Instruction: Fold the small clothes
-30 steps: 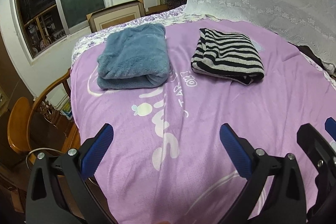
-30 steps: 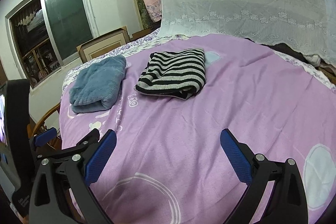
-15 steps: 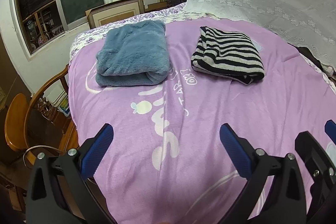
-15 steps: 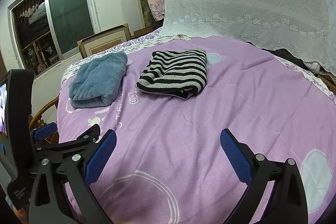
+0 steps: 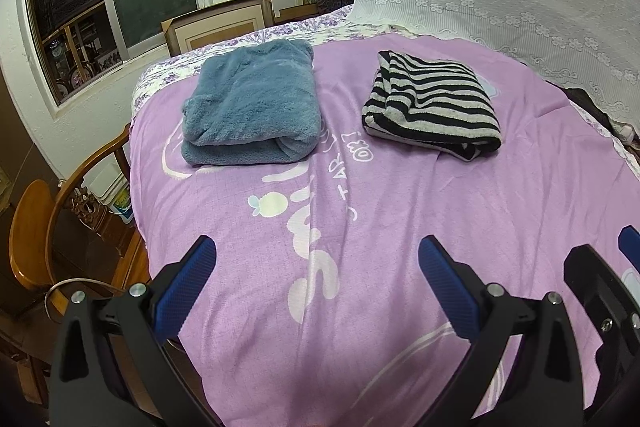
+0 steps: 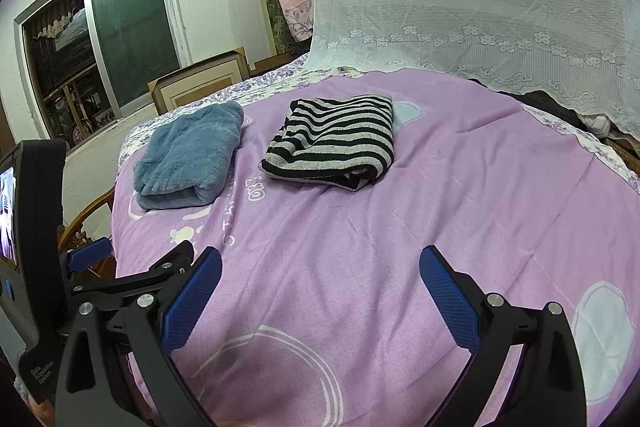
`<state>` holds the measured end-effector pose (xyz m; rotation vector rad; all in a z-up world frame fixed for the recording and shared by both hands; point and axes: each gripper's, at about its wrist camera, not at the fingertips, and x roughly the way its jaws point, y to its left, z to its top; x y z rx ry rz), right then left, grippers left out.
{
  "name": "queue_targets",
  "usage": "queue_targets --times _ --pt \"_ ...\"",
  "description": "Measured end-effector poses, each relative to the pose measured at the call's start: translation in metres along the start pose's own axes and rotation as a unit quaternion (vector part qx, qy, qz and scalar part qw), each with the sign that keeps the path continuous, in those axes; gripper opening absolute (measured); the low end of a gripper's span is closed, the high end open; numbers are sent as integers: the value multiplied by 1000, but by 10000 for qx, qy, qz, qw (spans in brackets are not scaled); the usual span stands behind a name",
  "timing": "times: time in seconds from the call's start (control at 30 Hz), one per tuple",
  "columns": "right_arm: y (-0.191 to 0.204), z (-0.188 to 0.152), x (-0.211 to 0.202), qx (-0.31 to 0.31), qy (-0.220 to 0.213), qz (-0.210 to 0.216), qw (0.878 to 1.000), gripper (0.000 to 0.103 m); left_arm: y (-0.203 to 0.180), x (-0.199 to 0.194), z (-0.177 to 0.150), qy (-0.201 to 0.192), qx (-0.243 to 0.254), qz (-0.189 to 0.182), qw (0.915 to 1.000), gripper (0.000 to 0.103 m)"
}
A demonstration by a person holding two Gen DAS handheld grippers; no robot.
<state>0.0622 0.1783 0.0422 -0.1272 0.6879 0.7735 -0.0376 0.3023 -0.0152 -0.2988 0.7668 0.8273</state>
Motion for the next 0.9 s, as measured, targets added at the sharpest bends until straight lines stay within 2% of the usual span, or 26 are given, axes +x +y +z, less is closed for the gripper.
queue_targets --times 0.37,0.63,0.77,0.9 --pt "1 0 -1 12 -9 15 10000 100 -1 2 -2 43 67 -14 10000 99" --pt "4 -1 -1 -39 6 18 10000 100 -14 -4 -3 -186 376 -89 9991 99" --pt "1 0 -2 13 -5 25 10000 100 -16 -8 -2 -307 397 2 9987 99" --pt "-1 0 -3 46 -23 28 10000 100 -15 -6 -1 -269 409 -6 9988 99"
